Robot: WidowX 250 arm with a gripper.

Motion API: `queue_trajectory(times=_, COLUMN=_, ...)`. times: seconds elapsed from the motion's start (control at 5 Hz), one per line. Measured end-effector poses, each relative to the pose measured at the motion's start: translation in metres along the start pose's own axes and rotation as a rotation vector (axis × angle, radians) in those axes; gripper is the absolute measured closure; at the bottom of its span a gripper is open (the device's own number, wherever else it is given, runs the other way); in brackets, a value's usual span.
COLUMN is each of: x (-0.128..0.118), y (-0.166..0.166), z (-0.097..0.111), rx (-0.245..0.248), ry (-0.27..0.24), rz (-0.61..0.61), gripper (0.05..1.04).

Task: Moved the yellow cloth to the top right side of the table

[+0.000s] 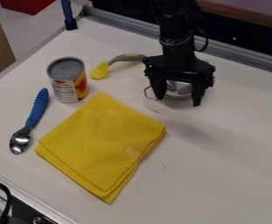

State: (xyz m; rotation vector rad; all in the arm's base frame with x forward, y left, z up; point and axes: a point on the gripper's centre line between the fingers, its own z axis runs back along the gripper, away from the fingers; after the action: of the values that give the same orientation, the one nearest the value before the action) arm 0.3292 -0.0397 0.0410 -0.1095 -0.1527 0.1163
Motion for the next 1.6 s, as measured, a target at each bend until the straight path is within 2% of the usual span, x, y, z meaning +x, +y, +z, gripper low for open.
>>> queue_trajectory(times=0.2, x=-0.008, y=0.003, z=-0.011, rx=0.009, ry=0.042, rz=0.005, gripper=0.083)
queue_trajectory(times=0.4, x=-0.016, y=0.023, z=-0.004, rx=0.033, ry=0.029, rz=-0.012, gripper=0.083)
queue_trajectory(times=0.6, x=-0.012, y=0.048, z=0.014, rx=0.038, ry=-0.024, rz=0.009, gripper=0.083)
queue_trajectory(times=0.8, x=-0.018, y=0.072, z=0.024, rx=0.069, ry=0.004, rz=0.011, gripper=0.105)
queue_trajectory(times=1.0, x=-0.036, y=0.089, z=0.017, rx=0.075, ry=0.037, rz=-0.068, gripper=0.362)
queue_trajectory(times=1.2, x=-0.061, y=0.101, z=0.003, rx=0.055, ry=0.047, rz=-0.144, gripper=0.661)
queue_trajectory(times=1.4, x=-0.068, y=0.106, z=-0.005, rx=0.069, ry=0.023, rz=-0.17, gripper=0.895)
queue_trajectory(times=1.6, x=-0.073, y=0.107, z=-0.021, rx=0.087, ry=0.065, rz=-0.215, gripper=1.022)
